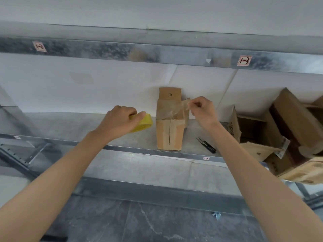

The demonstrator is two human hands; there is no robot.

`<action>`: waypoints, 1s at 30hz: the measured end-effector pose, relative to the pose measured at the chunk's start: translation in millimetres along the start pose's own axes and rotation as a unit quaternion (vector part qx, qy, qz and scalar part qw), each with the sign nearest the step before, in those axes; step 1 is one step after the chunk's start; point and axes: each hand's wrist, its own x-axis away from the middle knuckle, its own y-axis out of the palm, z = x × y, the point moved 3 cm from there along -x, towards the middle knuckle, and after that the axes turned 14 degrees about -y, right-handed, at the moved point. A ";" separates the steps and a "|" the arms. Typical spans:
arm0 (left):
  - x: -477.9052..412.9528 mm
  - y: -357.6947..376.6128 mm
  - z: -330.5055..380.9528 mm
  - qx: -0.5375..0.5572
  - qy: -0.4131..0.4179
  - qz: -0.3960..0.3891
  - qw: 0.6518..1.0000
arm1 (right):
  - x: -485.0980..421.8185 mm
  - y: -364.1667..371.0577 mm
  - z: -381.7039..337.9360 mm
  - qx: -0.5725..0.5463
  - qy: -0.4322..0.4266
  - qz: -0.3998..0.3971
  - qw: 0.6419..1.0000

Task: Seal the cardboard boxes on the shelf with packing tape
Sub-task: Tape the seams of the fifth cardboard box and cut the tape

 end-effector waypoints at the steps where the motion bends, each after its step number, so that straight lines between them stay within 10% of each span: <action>1: 0.1 2.5 -2.8 0.020 -0.001 -0.011 1.000 | 0.1 -3.5 2.5 0.003 0.003 0.001 1.000; 6: -12.7 9.2 -13.7 -0.116 -0.018 0.014 0.993 | 10.8 -8.9 21.2 0.013 0.032 -0.017 0.999; 30: -38.0 60.2 -19.9 -0.113 -0.048 0.033 0.992 | 11.6 -7.4 89.1 -0.054 0.150 0.025 0.987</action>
